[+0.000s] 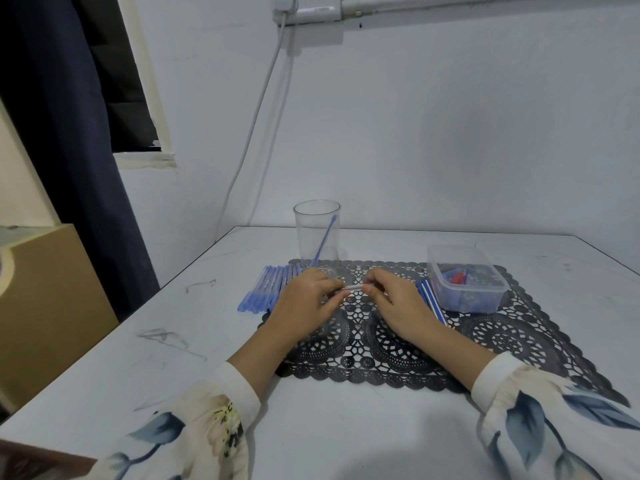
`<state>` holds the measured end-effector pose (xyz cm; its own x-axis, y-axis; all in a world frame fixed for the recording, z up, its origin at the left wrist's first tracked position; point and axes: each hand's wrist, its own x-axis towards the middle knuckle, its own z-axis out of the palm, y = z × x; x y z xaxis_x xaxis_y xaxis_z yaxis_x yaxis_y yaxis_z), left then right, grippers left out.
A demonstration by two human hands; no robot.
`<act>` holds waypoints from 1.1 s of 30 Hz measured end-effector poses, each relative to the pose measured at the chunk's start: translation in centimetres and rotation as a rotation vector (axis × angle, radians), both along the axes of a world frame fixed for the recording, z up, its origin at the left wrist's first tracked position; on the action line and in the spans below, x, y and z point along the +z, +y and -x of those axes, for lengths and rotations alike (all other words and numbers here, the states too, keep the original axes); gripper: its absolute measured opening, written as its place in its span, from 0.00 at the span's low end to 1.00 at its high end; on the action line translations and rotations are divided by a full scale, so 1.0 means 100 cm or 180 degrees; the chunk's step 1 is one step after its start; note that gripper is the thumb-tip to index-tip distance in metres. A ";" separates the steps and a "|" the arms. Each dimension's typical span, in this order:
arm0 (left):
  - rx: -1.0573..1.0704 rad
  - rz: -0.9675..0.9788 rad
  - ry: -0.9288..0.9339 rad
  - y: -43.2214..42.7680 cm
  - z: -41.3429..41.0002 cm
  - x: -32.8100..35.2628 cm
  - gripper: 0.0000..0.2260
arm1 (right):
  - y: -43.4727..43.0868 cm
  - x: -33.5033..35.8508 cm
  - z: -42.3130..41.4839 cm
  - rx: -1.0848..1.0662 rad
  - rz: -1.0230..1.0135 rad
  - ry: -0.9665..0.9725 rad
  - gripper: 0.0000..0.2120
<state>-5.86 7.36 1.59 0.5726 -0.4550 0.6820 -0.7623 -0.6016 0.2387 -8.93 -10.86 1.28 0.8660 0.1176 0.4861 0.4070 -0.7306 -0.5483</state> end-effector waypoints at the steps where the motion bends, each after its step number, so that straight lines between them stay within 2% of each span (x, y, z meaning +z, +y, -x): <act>1: -0.0016 -0.0007 -0.0016 0.000 0.000 0.000 0.09 | -0.001 0.000 -0.001 -0.0011 0.0008 -0.0015 0.07; 4: -0.0058 -0.0029 -0.0067 -0.001 0.000 -0.001 0.09 | -0.002 -0.001 -0.002 -0.0054 0.0066 -0.0044 0.11; 9: -0.0048 0.0023 -0.0087 0.001 -0.002 -0.001 0.10 | -0.001 -0.001 -0.001 -0.0057 -0.0090 -0.0042 0.05; 15: -0.0083 -0.0137 -0.0158 0.000 -0.002 -0.001 0.11 | -0.002 -0.001 -0.002 -0.0137 0.0019 -0.0061 0.12; 18: -0.0062 -0.0058 -0.0028 0.002 -0.003 0.000 0.11 | -0.002 -0.001 -0.002 -0.0081 -0.0082 -0.0036 0.07; 27: -0.0077 -0.0292 0.0159 0.000 -0.005 -0.004 0.11 | -0.006 0.004 0.001 -0.0194 0.0187 -0.0090 0.06; 33: 0.0007 -0.0167 -0.0113 0.000 -0.004 -0.002 0.09 | -0.003 0.006 0.003 -0.0206 0.0499 -0.0038 0.06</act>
